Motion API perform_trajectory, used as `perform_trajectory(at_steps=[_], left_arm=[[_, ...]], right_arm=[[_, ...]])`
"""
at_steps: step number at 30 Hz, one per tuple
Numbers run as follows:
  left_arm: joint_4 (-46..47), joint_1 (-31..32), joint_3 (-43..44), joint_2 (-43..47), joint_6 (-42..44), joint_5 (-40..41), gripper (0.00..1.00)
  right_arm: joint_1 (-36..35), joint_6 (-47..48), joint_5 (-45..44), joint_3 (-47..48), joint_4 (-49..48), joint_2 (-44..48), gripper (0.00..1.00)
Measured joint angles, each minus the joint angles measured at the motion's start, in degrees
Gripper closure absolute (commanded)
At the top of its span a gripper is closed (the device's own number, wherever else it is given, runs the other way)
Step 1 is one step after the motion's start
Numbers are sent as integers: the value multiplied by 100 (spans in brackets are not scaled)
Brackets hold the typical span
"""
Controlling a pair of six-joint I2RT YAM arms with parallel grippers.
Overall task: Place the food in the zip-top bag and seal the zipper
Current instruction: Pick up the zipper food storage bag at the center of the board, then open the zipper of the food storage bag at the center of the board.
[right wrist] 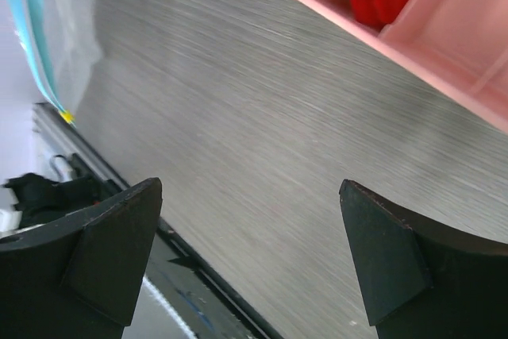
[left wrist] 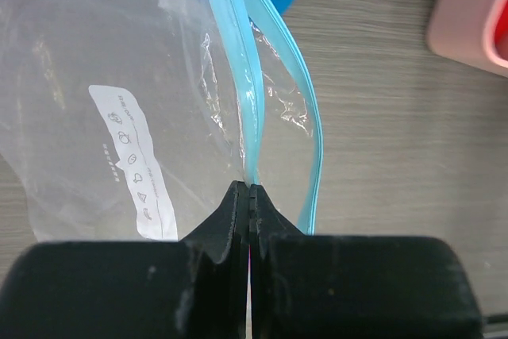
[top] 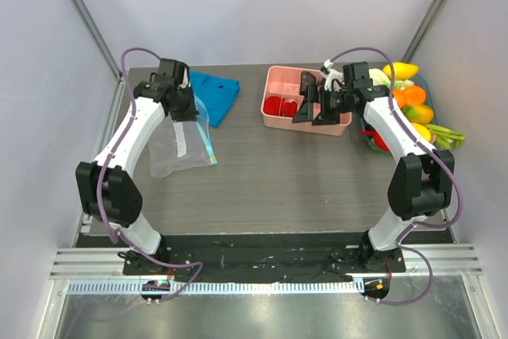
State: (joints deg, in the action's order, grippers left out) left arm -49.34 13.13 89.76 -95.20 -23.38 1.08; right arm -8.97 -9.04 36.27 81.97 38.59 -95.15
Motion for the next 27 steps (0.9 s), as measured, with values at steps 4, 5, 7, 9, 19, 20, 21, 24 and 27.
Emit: perform_trajectory(at_steps=[4, 5, 7, 9, 19, 20, 21, 24, 27], left_arm=[[83, 46, 0, 146, -20, -494, 100], [87, 70, 0, 146, -26, -632, 100], [90, 127, 0, 140, -48, -901, 100], [116, 201, 0, 140, -101, -1139, 100], [527, 391, -264, 186, -372, -2068, 100], [564, 391, -306, 210, -376, -2118, 100], [584, 391, -334, 232, -385, -2173, 100], [632, 391, -415, 334, -411, -2275, 100], [662, 391, -509, 505, -431, -2367, 100]], right_arm=[[-181, -592, 380, 0, -457, -46, 2], [-282, -791, 444, 0, -691, -33, 3], [-546, -1132, 518, 0, -1106, -28, 4], [-942, -1432, 514, 7, -1512, -28, 5], [-2210, -2264, 317, 595, -2406, -953, 22], [-2203, -2315, 249, 595, -2424, -1078, 24], [-2201, -2347, 190, 595, -2422, -1189, 26], [-2179, -2417, 24, 516, -2428, -1355, 47], [-2159, -2503, -26, 326, -2529, -1355, 83]])
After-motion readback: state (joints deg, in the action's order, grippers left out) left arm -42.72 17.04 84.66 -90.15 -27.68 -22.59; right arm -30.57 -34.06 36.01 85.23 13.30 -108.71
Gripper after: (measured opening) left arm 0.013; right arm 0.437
